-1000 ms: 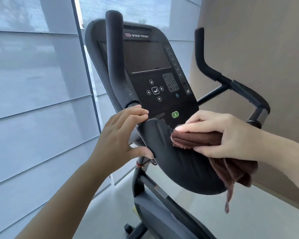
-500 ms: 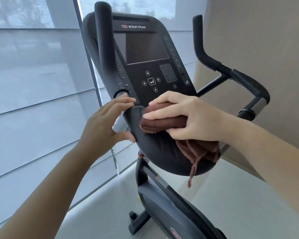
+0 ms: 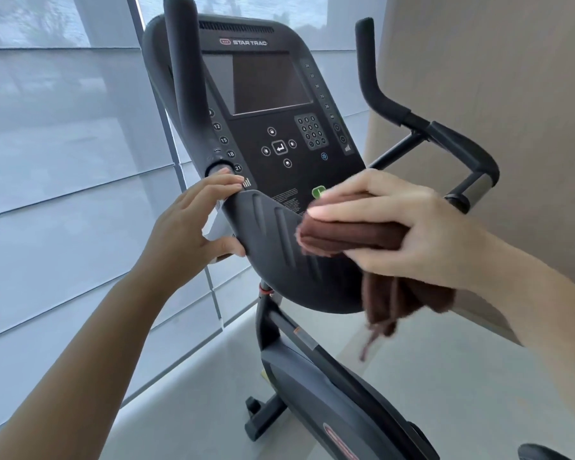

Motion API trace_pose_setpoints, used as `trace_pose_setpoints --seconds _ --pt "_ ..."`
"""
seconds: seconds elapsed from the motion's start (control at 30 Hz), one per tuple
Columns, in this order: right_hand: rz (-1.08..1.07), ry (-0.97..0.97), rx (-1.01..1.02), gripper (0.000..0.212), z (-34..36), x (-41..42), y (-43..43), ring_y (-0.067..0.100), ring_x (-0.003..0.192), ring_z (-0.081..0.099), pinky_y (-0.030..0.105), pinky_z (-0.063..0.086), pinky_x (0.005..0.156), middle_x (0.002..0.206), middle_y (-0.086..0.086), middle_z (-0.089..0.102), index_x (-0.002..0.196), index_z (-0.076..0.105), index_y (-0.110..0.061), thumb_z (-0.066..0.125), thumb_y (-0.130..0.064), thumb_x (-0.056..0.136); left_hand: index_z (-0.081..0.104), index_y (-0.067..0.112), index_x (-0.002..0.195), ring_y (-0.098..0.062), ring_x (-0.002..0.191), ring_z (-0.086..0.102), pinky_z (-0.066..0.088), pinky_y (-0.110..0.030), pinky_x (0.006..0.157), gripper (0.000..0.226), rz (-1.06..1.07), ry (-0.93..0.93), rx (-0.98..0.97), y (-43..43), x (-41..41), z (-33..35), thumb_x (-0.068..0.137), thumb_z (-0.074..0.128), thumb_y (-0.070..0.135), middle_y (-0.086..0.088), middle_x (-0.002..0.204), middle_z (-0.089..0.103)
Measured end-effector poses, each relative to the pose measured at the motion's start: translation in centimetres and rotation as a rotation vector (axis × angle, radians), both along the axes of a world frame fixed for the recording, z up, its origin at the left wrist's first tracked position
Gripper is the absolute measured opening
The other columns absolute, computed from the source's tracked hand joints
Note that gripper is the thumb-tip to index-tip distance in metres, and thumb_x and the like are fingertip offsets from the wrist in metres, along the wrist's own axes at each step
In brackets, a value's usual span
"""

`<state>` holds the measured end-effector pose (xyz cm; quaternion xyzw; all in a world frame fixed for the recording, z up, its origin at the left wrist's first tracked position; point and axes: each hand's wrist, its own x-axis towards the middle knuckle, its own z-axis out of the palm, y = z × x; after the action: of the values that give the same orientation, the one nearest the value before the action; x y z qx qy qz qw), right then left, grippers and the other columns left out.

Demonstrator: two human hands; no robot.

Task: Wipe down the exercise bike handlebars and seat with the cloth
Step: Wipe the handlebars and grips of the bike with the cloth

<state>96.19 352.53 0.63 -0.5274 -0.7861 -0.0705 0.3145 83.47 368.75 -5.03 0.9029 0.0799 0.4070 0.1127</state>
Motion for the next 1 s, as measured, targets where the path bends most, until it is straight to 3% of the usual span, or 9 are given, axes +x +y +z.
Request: trace_pose_setpoints --seconds 0.07,0.17,0.3,0.4,0.5,0.6,0.77,0.87,1.0 --pt "-0.156 0.030 -0.064 0.043 -2.3 0.9 -3.9 0.017 0.109 0.055 0.034 0.042 0.099 0.121 0.005 0.055 0.118 0.062 -0.024 0.069 -0.013 0.077 0.052 0.009 0.119 -0.006 0.124 0.036 0.037 -0.022 0.084 0.083 -0.015 0.021 0.037 0.2 -0.1 0.0 0.067 0.044 0.074 0.011 0.128 0.045" --pt "-0.282 -0.066 -0.081 0.040 -3.9 0.6 -4.5 0.026 0.106 0.054 0.040 0.045 0.094 0.120 0.005 0.055 0.117 0.063 -0.023 0.068 -0.016 0.078 0.053 0.008 0.119 -0.010 0.124 0.037 0.041 -0.035 0.084 0.071 0.003 0.034 0.049 0.2 -0.3 0.0 0.064 0.061 0.051 0.011 0.128 0.045" --pt "-0.264 -0.039 -0.095 0.040 -4.0 1.1 -6.1 0.017 0.108 0.055 0.032 0.046 0.096 0.116 0.003 0.055 0.114 0.065 -0.023 0.065 -0.015 0.076 0.053 0.007 0.117 -0.012 0.124 0.039 0.039 -0.032 0.088 0.067 -0.006 0.012 0.060 0.2 -0.2 -0.2 0.064 0.065 0.044 0.009 0.127 0.046" --pt "-0.279 0.116 -0.163 0.040 -3.0 1.2 -5.9 0.011 0.107 0.057 0.022 0.045 0.094 0.113 -0.004 0.057 0.110 0.068 -0.027 0.067 -0.013 0.072 0.054 0.004 0.116 -0.016 0.124 0.040 0.032 -0.025 0.097 0.071 -0.023 0.000 0.078 0.6 0.1 -0.4 0.067 0.058 0.055 0.001 0.127 0.051" --pt "-0.362 0.277 -0.043 0.041 -2.2 0.2 -3.9 0.011 0.109 0.057 0.021 0.044 0.096 0.112 -0.003 0.060 0.111 0.066 -0.027 0.071 -0.011 0.075 0.055 0.002 0.114 -0.015 0.122 0.040 0.027 -0.020 0.100 0.074 -0.049 -0.027 0.090 0.9 0.4 -0.9 0.065 0.062 0.056 -0.006 0.124 0.055" --pt "-0.484 0.275 0.066 0.040 -2.3 -2.1 -0.8 0.008 0.108 0.056 0.026 0.044 0.099 0.114 -0.002 0.059 0.113 0.065 -0.028 0.071 -0.014 0.076 0.057 0.001 0.113 -0.023 0.120 0.046 0.032 -0.030 0.101 0.077 -0.085 -0.047 0.102 1.5 0.6 -1.1 0.065 0.054 0.060 -0.009 0.122 0.057" --pt "-0.703 0.263 0.039 0.040 -3.5 -4.3 -0.1 0.008 0.109 0.054 0.033 0.046 0.097 0.116 -0.009 0.056 0.114 0.063 -0.035 0.071 -0.028 0.076 0.057 0.000 0.110 -0.027 0.119 0.048 0.033 -0.034 0.099 0.079 -0.162 -0.068 0.123 2.3 0.9 -1.4 0.069 0.046 0.068 -0.011 0.120 0.058" --pt "-0.885 0.226 0.066 0.049 -4.5 -6.1 -0.8 0.018 0.109 0.054 0.040 0.048 0.093 0.119 -0.009 0.054 0.119 0.059 -0.036 0.071 -0.043 0.072 0.058 -0.003 0.105 -0.032 0.116 0.050 0.040 -0.042 0.094 0.077 -0.206 -0.111 0.136 2.6 1.1 -1.6 0.069 0.051 0.065 -0.014 0.117 0.060" --pt "-1.102 0.154 0.162 0.047 -5.8 -8.1 -0.8 0.027 0.103 0.055 0.046 0.050 0.087 0.116 0.000 0.057 0.119 0.061 -0.029 0.067 -0.044 0.075 0.058 -0.004 0.103 -0.035 0.116 0.050 0.045 -0.052 0.091 0.077 -0.251 -0.143 0.140 3.1 1.3 -1.7 0.068 0.053 0.064 -0.016 0.115 0.061"
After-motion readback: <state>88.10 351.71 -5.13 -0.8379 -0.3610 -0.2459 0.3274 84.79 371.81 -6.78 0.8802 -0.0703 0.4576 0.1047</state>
